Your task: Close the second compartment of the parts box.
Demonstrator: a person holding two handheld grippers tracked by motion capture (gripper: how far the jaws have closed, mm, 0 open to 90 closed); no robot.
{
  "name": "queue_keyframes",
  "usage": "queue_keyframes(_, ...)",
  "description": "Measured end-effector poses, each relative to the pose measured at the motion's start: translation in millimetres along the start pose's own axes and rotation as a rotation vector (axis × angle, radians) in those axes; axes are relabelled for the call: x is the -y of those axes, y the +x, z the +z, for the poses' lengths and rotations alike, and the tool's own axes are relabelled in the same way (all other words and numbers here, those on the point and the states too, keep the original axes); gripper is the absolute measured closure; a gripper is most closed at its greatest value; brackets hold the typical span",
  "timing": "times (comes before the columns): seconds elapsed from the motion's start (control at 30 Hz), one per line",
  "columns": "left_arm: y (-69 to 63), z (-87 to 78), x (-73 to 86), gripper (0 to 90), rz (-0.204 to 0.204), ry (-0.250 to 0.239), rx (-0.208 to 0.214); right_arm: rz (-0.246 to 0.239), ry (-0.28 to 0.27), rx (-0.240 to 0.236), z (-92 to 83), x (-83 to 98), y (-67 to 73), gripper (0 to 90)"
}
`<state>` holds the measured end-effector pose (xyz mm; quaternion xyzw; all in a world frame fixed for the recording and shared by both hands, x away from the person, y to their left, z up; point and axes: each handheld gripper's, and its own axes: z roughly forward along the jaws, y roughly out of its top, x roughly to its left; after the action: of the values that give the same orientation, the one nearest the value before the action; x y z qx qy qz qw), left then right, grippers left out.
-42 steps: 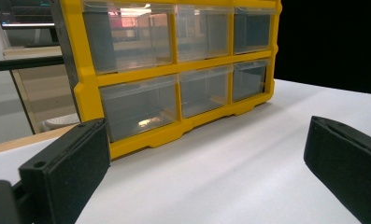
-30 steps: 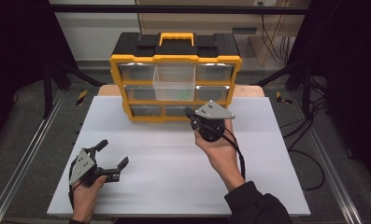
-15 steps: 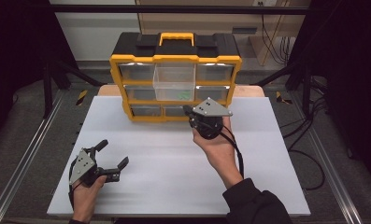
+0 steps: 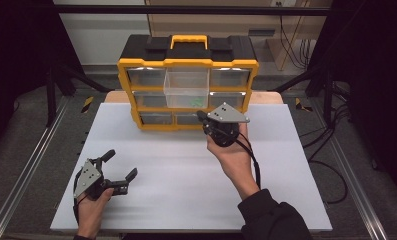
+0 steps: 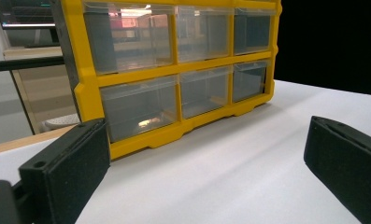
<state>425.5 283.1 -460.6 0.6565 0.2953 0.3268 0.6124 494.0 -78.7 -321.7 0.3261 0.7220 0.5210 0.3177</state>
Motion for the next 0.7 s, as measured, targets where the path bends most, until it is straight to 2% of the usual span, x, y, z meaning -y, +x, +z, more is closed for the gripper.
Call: queue_keyframes(0.7,0.6,-0.3,0.0,0.2,-0.001,-0.001,-0.001,0.023,-0.037,0.011,13.4,-12.6,-3.2,90.0)
